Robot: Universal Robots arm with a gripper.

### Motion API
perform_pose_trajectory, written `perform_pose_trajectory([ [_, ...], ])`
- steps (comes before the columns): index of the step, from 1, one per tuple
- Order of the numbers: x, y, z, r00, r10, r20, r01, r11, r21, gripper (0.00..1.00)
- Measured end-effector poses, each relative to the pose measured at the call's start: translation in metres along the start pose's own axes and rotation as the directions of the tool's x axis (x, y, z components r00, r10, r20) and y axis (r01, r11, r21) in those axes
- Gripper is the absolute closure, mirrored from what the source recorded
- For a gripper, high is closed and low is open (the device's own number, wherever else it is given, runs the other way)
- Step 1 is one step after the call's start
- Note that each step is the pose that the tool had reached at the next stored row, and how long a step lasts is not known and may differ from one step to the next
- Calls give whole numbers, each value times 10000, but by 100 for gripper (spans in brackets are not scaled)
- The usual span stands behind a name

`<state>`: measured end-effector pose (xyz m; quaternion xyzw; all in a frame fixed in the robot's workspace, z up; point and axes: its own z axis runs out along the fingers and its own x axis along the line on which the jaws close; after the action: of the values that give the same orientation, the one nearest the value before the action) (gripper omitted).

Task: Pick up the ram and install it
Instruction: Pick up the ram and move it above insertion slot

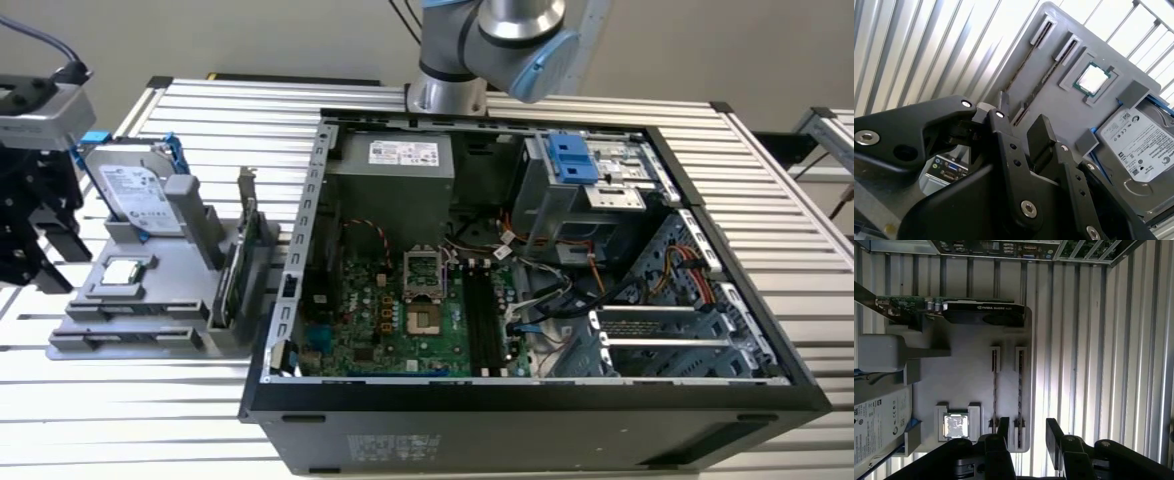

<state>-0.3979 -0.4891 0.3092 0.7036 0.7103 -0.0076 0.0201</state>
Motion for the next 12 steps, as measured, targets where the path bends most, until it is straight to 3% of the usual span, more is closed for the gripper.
perform_pose_trajectory([
  [12, 2, -1, 57, 10000, -1, 55, 1, 10000, 0, 0],
])
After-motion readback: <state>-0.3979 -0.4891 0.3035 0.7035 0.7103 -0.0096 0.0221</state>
